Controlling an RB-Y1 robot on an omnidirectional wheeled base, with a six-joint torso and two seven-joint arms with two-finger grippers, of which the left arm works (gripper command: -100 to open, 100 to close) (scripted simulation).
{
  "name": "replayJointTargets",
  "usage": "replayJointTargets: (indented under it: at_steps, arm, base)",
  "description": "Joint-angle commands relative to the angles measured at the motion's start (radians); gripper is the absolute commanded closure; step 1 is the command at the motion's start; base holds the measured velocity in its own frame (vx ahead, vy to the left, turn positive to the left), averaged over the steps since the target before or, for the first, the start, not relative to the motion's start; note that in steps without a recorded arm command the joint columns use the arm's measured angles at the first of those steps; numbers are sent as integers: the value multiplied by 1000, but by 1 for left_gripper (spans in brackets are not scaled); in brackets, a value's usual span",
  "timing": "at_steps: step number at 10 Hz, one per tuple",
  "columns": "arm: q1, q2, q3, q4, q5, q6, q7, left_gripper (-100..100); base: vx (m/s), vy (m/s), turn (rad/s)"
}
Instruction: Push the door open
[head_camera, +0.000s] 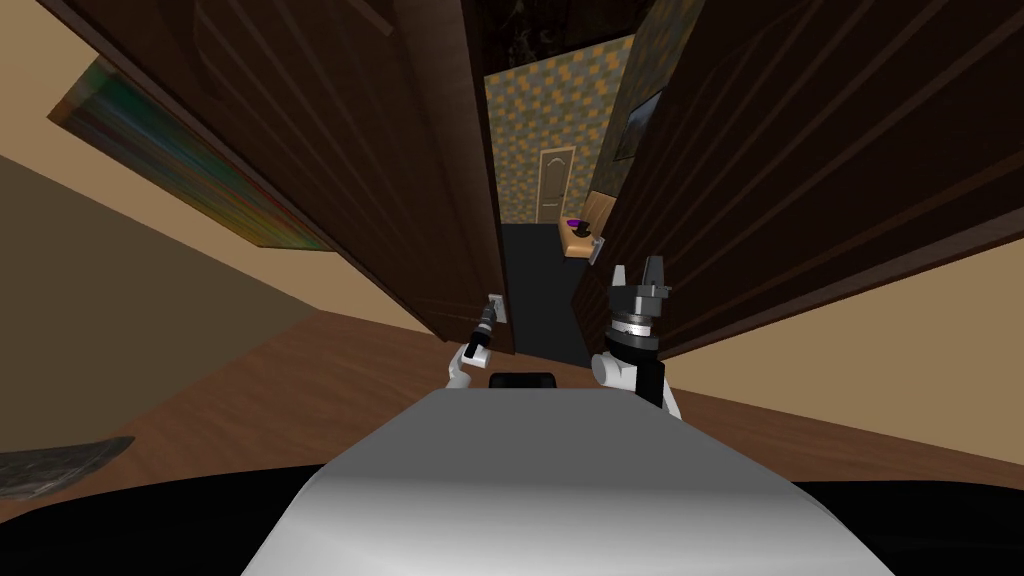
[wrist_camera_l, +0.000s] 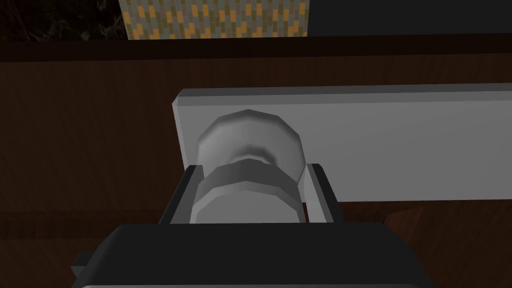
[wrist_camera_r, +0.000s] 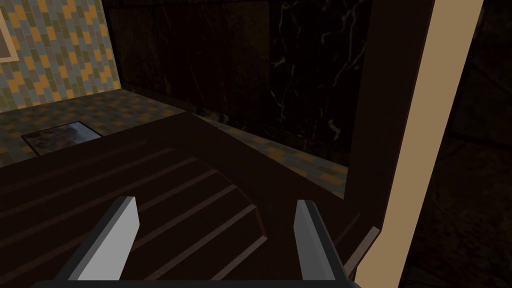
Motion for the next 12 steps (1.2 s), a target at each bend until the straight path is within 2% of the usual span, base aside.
replayJointTargets:
  at_steps: [1, 5, 9, 12]
  arm:
    - [1, 0, 0, 0, 0, 0, 0, 100]
    - [1, 0, 0, 0, 0, 0, 0, 100]
    - [-10, 1, 33, 8, 3, 0, -7, 100]
    - [-16, 0, 65, 17, 6, 0, -14, 100]
  base:
    - [-24, 11, -14]
    - [-3, 2, -3]
    - [142, -57, 33]
    - [176, -109, 51]
